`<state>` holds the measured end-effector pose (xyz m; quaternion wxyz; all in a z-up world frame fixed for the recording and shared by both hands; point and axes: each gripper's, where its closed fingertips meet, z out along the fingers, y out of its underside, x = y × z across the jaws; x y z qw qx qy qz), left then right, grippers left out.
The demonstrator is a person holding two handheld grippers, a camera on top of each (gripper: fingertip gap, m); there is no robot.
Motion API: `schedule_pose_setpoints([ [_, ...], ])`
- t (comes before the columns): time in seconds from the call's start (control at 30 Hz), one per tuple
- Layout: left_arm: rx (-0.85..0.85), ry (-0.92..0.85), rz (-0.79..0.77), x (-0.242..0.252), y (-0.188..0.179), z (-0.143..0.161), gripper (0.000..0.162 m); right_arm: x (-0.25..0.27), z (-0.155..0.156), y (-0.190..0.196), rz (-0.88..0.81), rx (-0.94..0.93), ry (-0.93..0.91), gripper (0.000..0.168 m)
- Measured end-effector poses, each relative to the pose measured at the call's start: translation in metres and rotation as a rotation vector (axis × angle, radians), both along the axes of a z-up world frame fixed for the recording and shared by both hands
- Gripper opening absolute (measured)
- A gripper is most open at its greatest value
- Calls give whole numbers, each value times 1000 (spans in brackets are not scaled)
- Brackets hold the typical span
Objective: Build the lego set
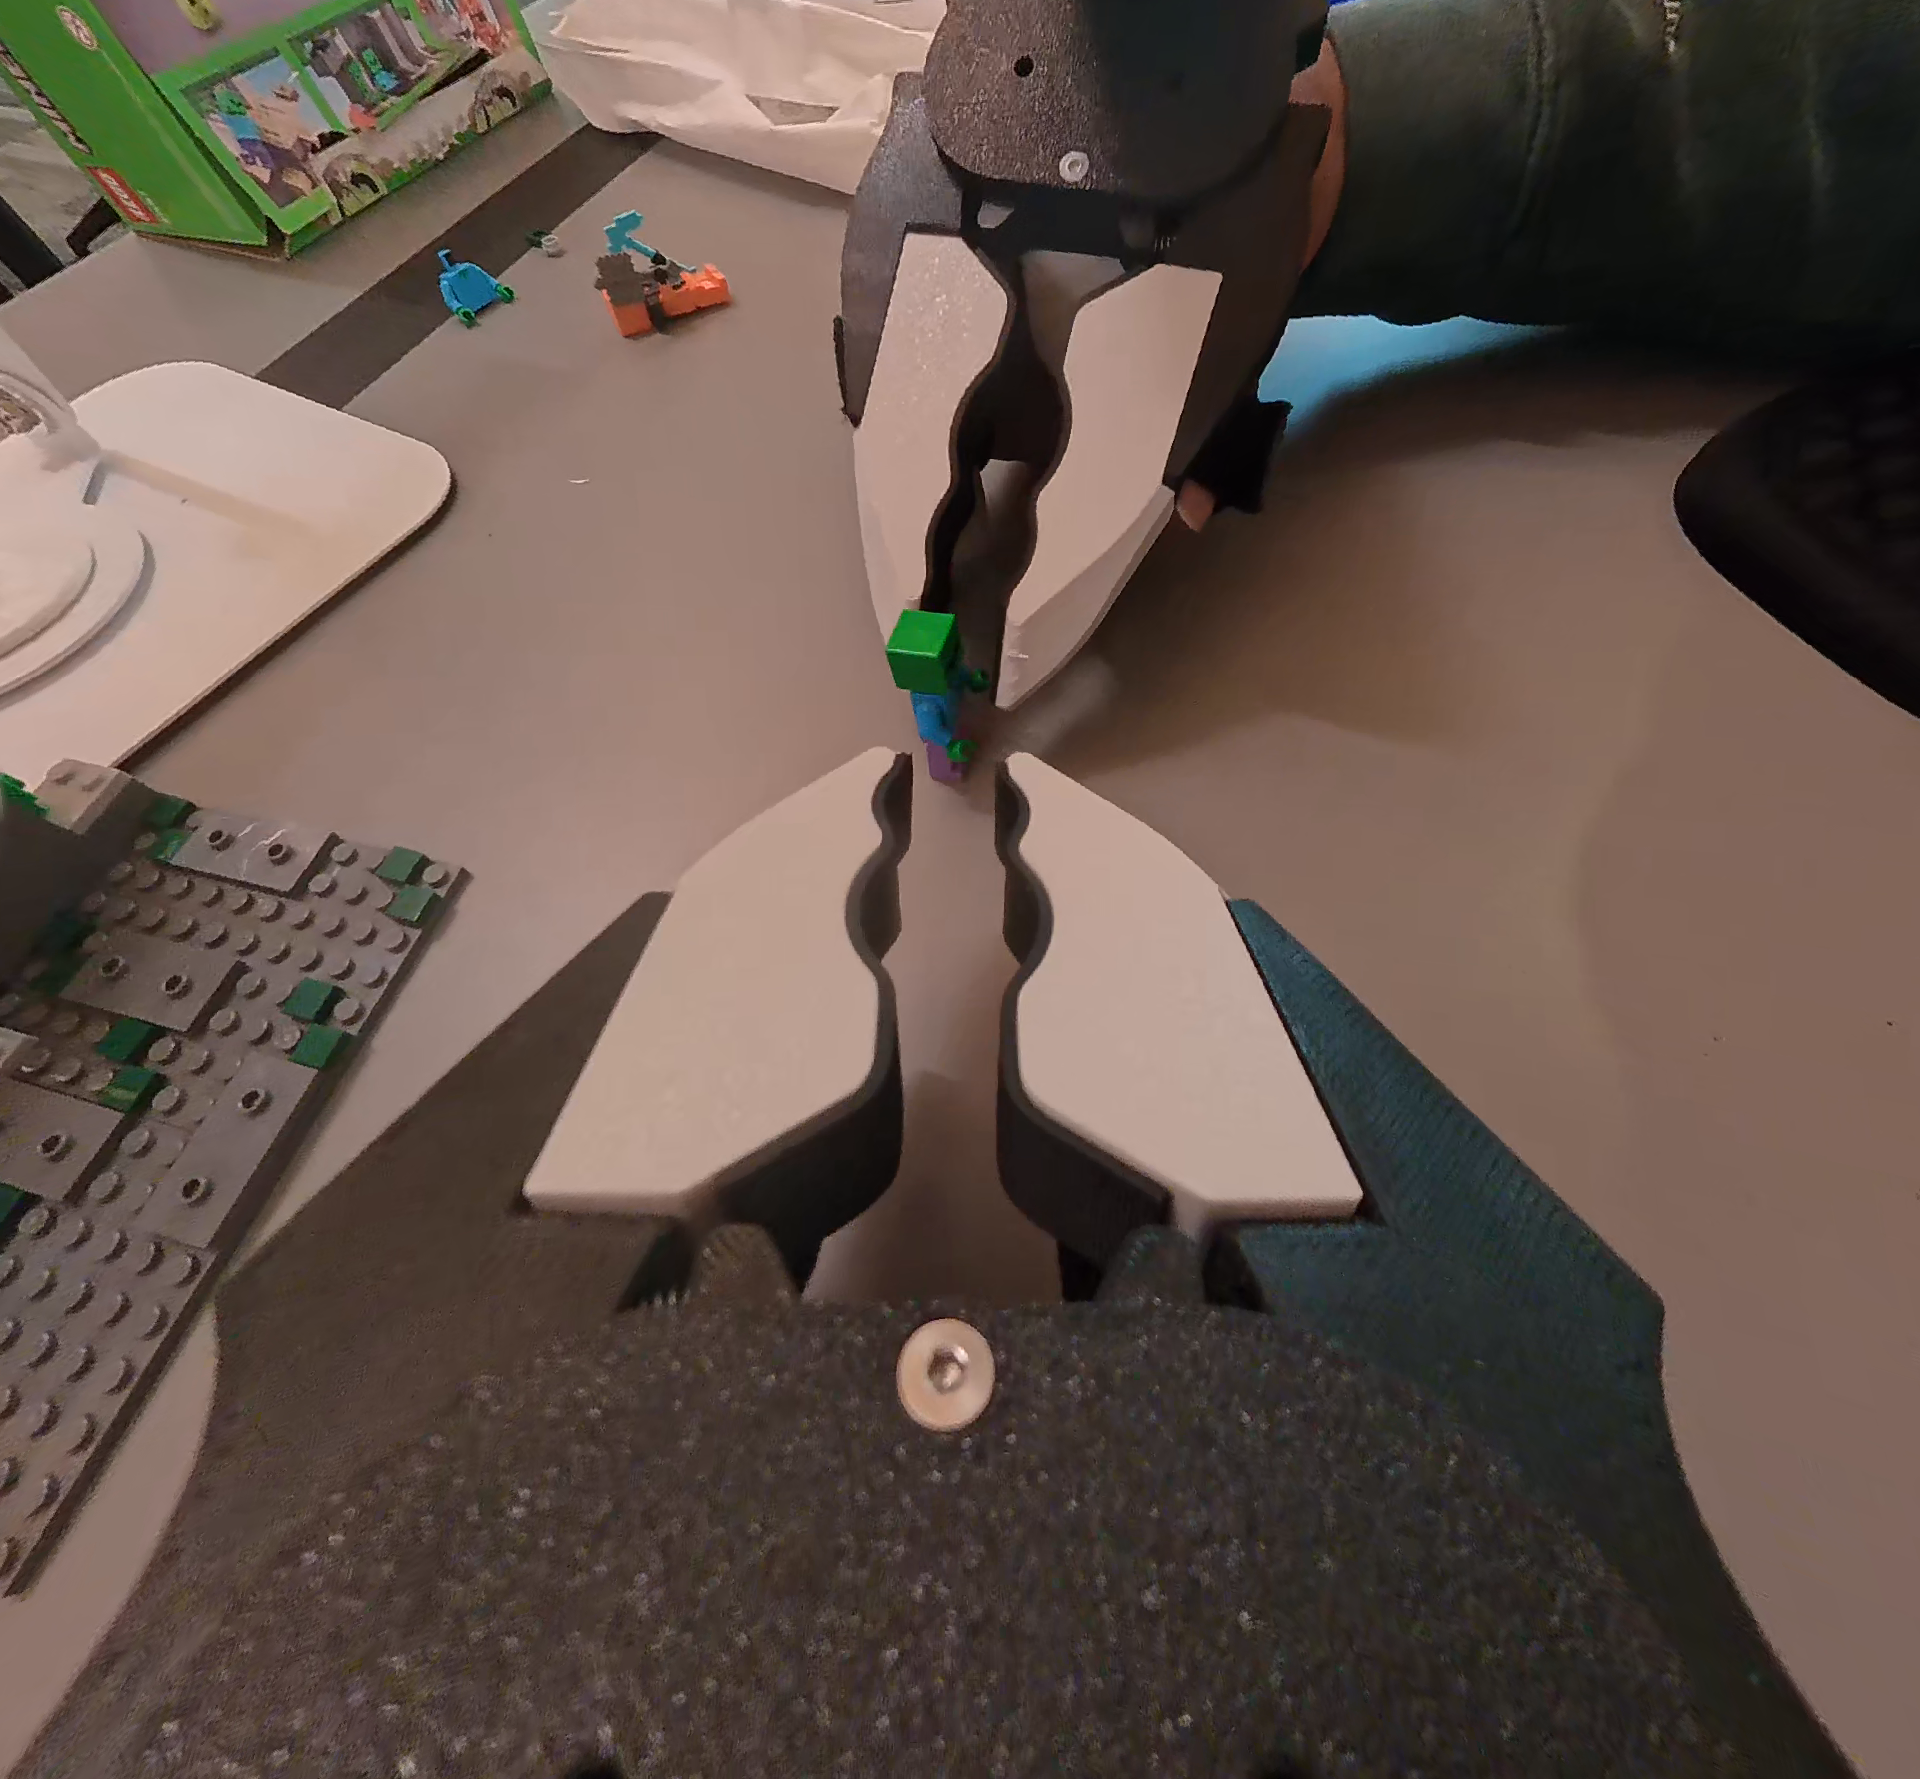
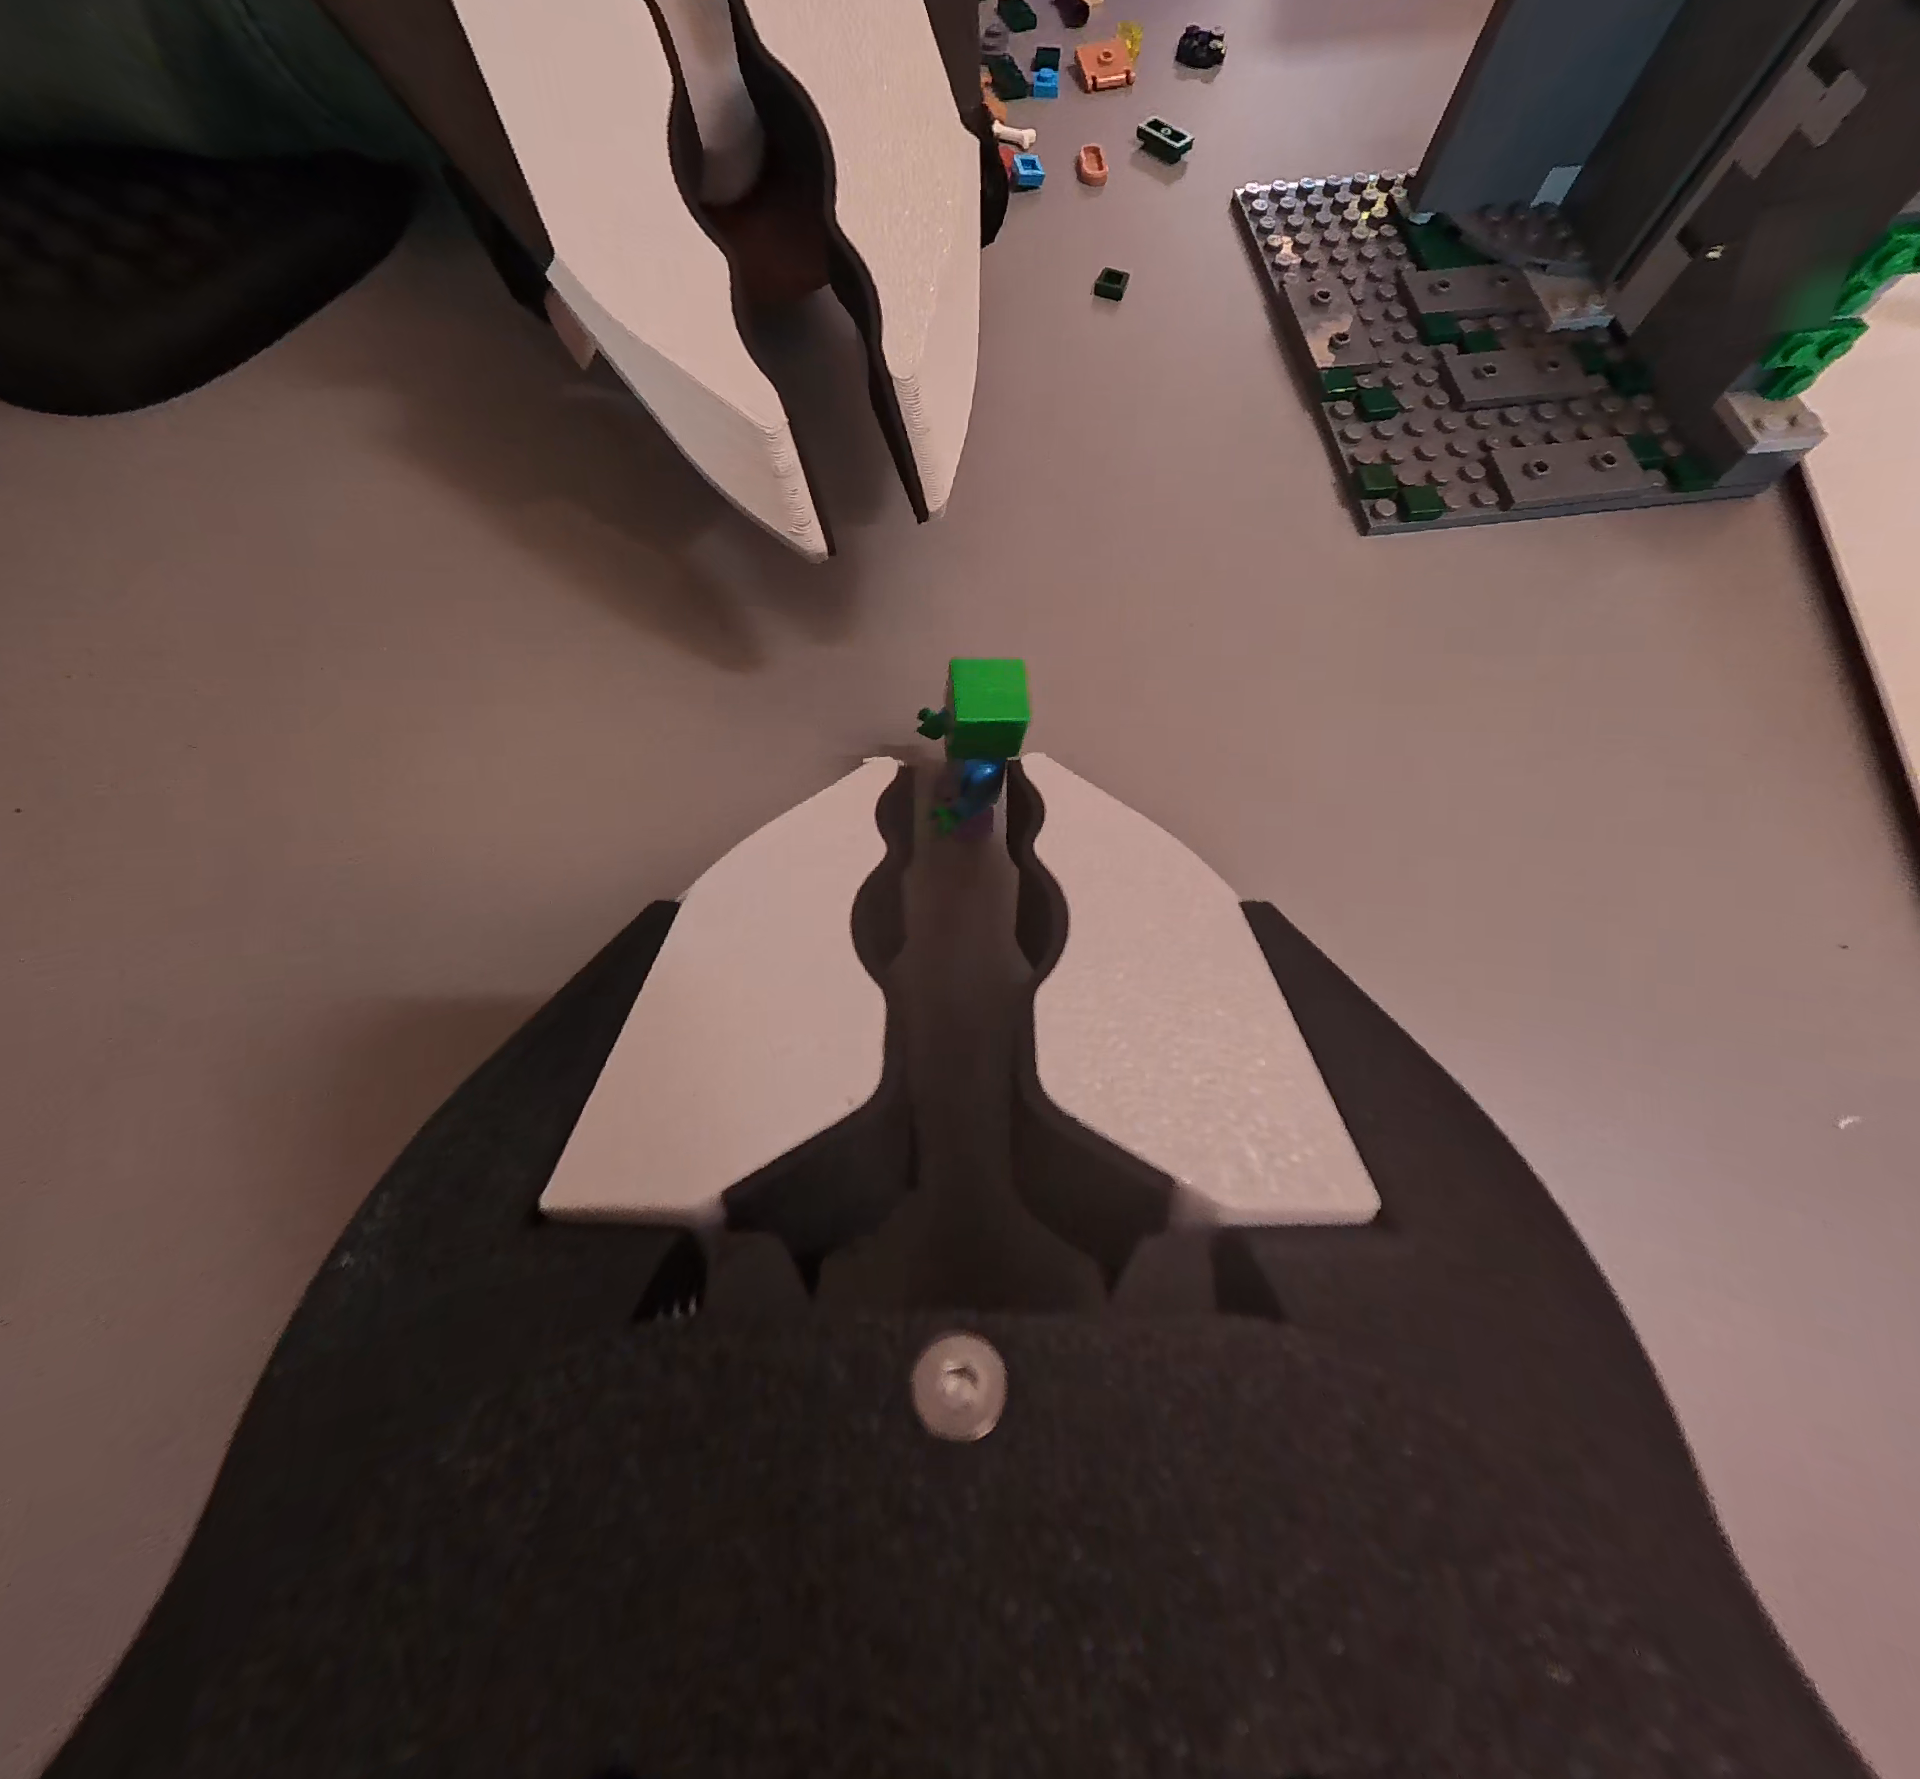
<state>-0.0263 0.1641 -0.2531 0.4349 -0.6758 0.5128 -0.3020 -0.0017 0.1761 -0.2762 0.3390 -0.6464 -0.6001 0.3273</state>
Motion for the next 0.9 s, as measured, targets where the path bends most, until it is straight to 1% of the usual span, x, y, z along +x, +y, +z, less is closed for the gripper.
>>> schedule_pose_setpoints([
  [0.3,-10,25,-7,3,-2,-5,14,-2,3,5,-28,10,4,22],
  [0.33,-12,30,-8,3,-2,-6,14,-3,3,6,-32,8,10,22],
  [0.4,-16,41,-4,4,-2,-8,14,-5,3,5,-24,-2,10,13],
  [0.47,-26,42,4,4,-2,-9,14,-6,4,4,-17,13,7,12],
  [0.63,-141,-4,38,7,0,-8,14,-11,17,-3,14,51,71,12],
  [0.8,-275,-74,51,9,0,-5,10,-14,21,-7,34,58,84,12],
  [0.9,-318,-89,62,8,1,-6,8,-16,22,-9,43,60,95,12],
])
